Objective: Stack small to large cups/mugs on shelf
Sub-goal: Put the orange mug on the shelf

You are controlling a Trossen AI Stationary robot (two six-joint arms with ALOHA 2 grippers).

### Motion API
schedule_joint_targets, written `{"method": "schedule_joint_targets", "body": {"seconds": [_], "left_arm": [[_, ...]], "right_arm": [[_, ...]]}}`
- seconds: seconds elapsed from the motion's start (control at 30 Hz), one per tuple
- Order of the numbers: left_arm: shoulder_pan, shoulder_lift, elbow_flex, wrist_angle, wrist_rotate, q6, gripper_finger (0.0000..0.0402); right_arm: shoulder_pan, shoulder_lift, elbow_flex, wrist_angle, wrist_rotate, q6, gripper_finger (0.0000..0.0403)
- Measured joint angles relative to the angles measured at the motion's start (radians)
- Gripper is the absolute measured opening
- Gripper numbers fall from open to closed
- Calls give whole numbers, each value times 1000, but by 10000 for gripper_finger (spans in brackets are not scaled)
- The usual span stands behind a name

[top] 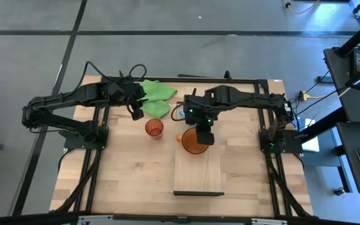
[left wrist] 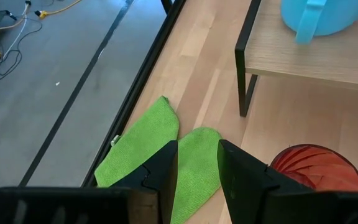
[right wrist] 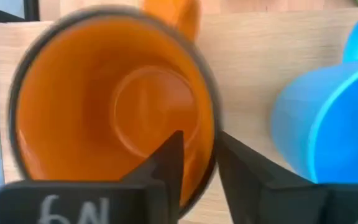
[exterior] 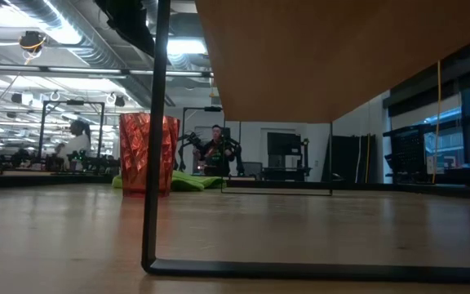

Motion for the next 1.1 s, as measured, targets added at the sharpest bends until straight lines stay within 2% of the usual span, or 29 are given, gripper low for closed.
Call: {"method": "schedule_joint_targets", "body": {"seconds": [0.13, 0.27, 0.5, 0.67, 0.93, 1.1], "left_arm": [[0, 0, 0, 0, 0, 0, 108], [0, 0, 0, 0, 0, 0, 108], [0, 0, 0, 0, 0, 0, 108], [0, 0, 0, 0, 0, 0, 108], [0, 0, 0, 0, 0, 0, 108], [0, 0, 0, 0, 0, 0, 108]], "right_arm": [[0, 0, 0, 3, 14, 0, 127], [0, 0, 0, 8, 53, -3, 134], [1, -1, 0, 15, 64, -6, 110], [1, -7, 9, 89, 25, -8, 98], [2, -12, 115, 93, 25, 2, 96], [2, -12, 181, 97, 48, 83, 92]]}}
